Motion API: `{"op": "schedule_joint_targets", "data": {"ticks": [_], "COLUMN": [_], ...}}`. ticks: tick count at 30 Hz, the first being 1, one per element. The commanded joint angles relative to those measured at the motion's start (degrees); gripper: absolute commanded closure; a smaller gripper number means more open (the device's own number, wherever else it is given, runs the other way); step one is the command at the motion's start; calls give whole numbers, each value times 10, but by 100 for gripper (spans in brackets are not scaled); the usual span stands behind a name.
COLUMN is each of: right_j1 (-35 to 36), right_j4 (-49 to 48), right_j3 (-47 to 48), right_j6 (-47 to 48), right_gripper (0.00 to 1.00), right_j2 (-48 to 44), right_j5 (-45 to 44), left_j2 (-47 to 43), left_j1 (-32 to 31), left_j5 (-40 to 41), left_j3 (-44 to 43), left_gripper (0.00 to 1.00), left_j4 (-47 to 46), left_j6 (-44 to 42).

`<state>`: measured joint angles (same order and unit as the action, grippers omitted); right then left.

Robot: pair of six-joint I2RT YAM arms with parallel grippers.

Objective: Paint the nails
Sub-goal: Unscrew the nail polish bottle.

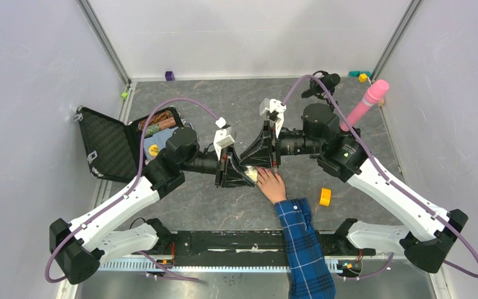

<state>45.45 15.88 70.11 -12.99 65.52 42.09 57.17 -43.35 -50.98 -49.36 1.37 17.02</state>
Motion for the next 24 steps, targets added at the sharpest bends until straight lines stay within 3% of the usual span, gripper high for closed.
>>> {"op": "schedule_joint_targets", "data": {"ticks": [1, 24], "right_j1": [-9, -19], "right_j4": [-118, -98], "right_j3": [14, -5], "right_j6": [-32, -26], "right_gripper": [100, 100], "right_j2": [-32, -27], "right_j5": [48, 0], "left_j2": [0, -21], "left_j1": [-7, -7], "left_j5": [-32, 1], "left_j3": [7, 13], "left_gripper": [98, 98], "left_j4": [5, 7], "left_j6": [-17, -20]}}
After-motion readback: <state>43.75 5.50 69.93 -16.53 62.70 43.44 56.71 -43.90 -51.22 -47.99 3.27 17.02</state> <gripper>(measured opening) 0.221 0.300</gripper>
